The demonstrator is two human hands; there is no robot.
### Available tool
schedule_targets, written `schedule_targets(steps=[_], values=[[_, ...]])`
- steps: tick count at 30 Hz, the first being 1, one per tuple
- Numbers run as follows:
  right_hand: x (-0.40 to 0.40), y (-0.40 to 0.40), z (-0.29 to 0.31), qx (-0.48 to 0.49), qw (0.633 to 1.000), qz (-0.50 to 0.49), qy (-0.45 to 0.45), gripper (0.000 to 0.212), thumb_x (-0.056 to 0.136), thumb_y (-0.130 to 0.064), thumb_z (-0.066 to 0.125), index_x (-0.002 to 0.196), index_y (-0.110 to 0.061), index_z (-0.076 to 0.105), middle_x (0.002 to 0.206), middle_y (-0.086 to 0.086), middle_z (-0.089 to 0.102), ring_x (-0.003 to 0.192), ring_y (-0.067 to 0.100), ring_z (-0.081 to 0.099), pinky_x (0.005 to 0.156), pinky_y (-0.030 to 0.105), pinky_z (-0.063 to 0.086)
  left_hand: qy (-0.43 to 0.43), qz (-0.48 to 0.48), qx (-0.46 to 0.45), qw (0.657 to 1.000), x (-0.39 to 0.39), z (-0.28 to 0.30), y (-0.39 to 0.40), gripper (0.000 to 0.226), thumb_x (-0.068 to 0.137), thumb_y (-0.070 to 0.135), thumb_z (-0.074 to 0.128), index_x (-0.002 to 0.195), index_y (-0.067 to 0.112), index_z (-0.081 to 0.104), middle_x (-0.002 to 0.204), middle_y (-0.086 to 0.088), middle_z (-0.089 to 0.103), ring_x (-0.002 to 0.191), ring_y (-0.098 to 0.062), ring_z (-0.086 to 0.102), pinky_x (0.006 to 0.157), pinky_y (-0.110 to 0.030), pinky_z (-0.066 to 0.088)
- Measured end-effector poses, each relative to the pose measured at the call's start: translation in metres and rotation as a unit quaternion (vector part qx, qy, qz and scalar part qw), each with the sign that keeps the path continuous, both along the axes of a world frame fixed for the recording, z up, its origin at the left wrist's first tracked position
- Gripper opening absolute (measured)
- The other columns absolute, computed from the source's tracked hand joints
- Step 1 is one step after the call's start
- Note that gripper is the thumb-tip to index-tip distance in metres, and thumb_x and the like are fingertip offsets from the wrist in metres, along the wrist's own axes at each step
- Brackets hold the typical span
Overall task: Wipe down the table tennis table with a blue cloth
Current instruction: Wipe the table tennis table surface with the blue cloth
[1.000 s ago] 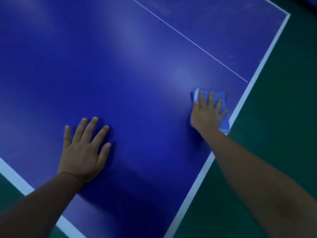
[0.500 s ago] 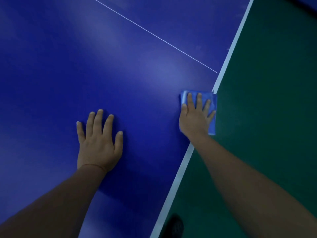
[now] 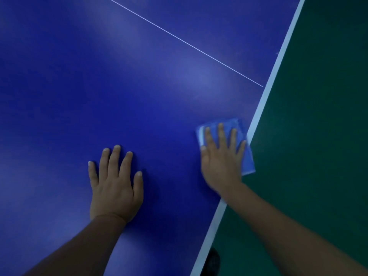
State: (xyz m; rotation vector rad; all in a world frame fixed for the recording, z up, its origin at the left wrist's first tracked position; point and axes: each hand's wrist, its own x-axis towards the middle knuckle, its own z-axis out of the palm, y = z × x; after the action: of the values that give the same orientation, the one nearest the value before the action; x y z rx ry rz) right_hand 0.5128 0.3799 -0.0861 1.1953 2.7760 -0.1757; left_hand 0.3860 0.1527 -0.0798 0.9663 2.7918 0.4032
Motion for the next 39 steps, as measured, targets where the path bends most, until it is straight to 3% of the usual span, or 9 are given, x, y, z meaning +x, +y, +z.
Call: schedule_targets(steps=[4, 10, 14, 19, 23, 26, 28, 34, 39], values=[[-0.085, -0.049, 0.000, -0.015, 0.990, 0.128, 0.059, 0.056, 0.102, -0.048, 0.022, 0.157, -0.034, 0.024, 0.167, 0.003, 0.016, 0.153, 0.038, 0.005, 0.118, 0.065, 0.002, 0.013, 0.007, -0.003, 1.000, -0.001, 0.000, 0.000, 0.063, 0.095, 0.043, 0.028, 0.142, 0.007, 0.049, 0.156, -0.016, 0.034, 0.149, -0.034, 0.020, 0.120, -0.059, 0.005], [-0.219, -0.011, -0.001, -0.029, 0.988, 0.134, 0.066, 0.057, 0.101, -0.044, 0.028, 0.156, -0.038, 0.021, 0.167, -0.003, 0.012, 0.153, 0.036, 0.004, 0.118, 0.064, -0.003, 0.040, -0.002, -0.003, 0.999, -0.003, -0.005, 0.000, 0.061, 0.093, 0.041, 0.033, 0.138, 0.006, 0.052, 0.153, -0.018, 0.038, 0.146, -0.036, 0.025, 0.117, -0.063, 0.011], [-0.127, 0.094, -0.002, 0.051, 0.998, -0.021, 0.003, 0.062, 0.098, -0.032, 0.030, 0.158, -0.033, 0.017, 0.167, 0.004, 0.011, 0.151, 0.043, 0.011, 0.115, 0.070, 0.009, 0.025, -0.003, -0.005, 1.000, -0.004, -0.004, -0.001, 0.062, 0.093, 0.043, 0.033, 0.138, 0.005, 0.053, 0.154, -0.018, 0.037, 0.147, -0.037, 0.024, 0.118, -0.061, 0.008], [-0.031, 0.130, 0.009, -0.021, 0.976, -0.209, 0.057, 0.054, 0.106, -0.043, 0.023, 0.159, -0.034, 0.016, 0.168, -0.001, 0.005, 0.153, 0.036, -0.001, 0.119, 0.063, 0.004, 0.005, -0.006, -0.016, 1.000, -0.003, -0.001, -0.001, 0.064, 0.094, 0.044, 0.030, 0.141, 0.006, 0.051, 0.156, -0.016, 0.034, 0.149, -0.034, 0.019, 0.120, -0.058, 0.003], [-0.038, 0.020, 0.000, 0.033, 0.999, 0.023, 0.036, 0.057, 0.103, -0.040, 0.013, 0.159, -0.030, 0.019, 0.166, 0.009, 0.015, 0.151, 0.044, 0.010, 0.117, 0.067, 0.006, 0.004, -0.003, -0.006, 1.000, -0.003, -0.001, -0.001, 0.063, 0.094, 0.044, 0.030, 0.141, 0.006, 0.050, 0.156, -0.017, 0.034, 0.149, -0.035, 0.019, 0.120, -0.057, 0.003], [-0.006, -0.029, -0.006, 0.008, 0.968, 0.249, 0.033, 0.052, 0.106, -0.045, 0.020, 0.157, -0.032, 0.025, 0.166, 0.005, 0.020, 0.152, 0.041, 0.013, 0.119, 0.064, 0.008, 0.009, -0.003, 0.006, 1.000, -0.003, -0.003, -0.002, 0.063, 0.094, 0.044, 0.031, 0.140, 0.005, 0.050, 0.155, -0.017, 0.034, 0.149, -0.035, 0.019, 0.120, -0.057, 0.002], [-0.008, 0.015, 0.000, 0.019, 0.962, 0.272, 0.002, 0.054, 0.104, -0.042, 0.022, 0.156, -0.031, 0.027, 0.165, 0.007, 0.023, 0.150, 0.043, 0.017, 0.117, 0.067, 0.012, 0.005, -0.003, 0.003, 1.000, -0.003, -0.002, -0.001, 0.064, 0.094, 0.045, 0.029, 0.141, 0.005, 0.049, 0.156, -0.017, 0.033, 0.149, -0.034, 0.017, 0.120, -0.057, 0.002], [-0.051, 0.118, 0.009, 0.020, 0.999, 0.050, 0.003, 0.056, 0.104, -0.049, 0.012, 0.159, -0.036, 0.009, 0.168, 0.000, 0.005, 0.153, 0.035, 0.002, 0.120, 0.061, 0.004, -0.004, -0.003, -0.001, 1.000, -0.002, 0.000, 0.000, 0.065, 0.096, 0.046, 0.027, 0.143, 0.007, 0.046, 0.158, -0.016, 0.030, 0.151, -0.032, 0.013, 0.120, -0.058, 0.001], [0.059, -0.023, -0.004, -0.010, 0.912, 0.411, -0.012, 0.055, 0.104, -0.047, 0.022, 0.158, -0.034, 0.019, 0.167, 0.006, 0.014, 0.151, 0.045, 0.009, 0.117, 0.068, 0.007, -0.004, 0.001, 0.005, 1.000, -0.002, -0.001, 0.000, 0.064, 0.096, 0.045, 0.027, 0.143, 0.007, 0.046, 0.157, -0.016, 0.030, 0.150, -0.033, 0.014, 0.120, -0.058, 0.001]])
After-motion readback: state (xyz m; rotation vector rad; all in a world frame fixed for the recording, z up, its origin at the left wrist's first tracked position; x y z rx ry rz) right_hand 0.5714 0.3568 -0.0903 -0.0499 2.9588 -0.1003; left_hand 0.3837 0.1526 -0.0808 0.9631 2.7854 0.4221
